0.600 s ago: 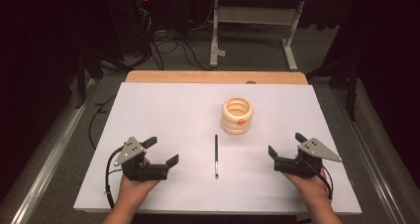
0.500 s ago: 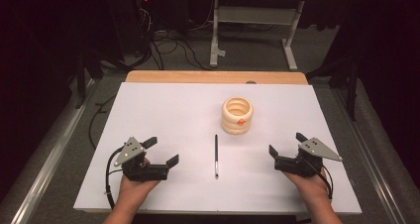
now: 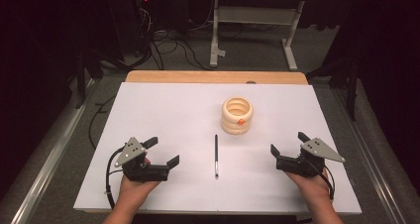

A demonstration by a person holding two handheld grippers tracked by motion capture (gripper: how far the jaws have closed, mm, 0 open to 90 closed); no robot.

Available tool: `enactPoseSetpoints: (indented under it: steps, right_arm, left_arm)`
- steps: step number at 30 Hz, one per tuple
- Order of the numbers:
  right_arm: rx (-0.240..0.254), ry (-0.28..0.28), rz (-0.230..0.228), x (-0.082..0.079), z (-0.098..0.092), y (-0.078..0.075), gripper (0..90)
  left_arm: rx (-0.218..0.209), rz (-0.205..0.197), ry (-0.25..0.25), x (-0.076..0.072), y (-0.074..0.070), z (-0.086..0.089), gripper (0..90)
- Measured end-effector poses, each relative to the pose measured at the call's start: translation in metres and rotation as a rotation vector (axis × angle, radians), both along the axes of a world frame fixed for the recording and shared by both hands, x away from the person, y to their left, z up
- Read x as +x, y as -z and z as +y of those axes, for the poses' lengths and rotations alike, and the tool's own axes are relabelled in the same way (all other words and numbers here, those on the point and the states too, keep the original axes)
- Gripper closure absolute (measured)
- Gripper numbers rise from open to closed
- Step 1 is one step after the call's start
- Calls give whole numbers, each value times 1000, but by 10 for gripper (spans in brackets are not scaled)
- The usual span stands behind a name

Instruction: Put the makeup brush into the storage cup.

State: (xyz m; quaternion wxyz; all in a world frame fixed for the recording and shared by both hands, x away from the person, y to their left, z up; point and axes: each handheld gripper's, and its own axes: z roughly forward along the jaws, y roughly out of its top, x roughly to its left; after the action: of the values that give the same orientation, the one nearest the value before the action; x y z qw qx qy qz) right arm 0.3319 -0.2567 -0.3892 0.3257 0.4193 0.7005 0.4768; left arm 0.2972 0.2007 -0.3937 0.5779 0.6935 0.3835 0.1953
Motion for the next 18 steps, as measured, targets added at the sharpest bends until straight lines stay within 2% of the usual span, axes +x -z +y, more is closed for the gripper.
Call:
enactPoseSetpoints:
  steps: [14,18]
  right_arm:
    - [7,2,-19,1,-2,0,11]
    - [-5,4,-21,1,-1,0,11]
  left_arm:
    - [5,11,-2,1,1,1,2]
    - [2,14,-5,1,1,1,3]
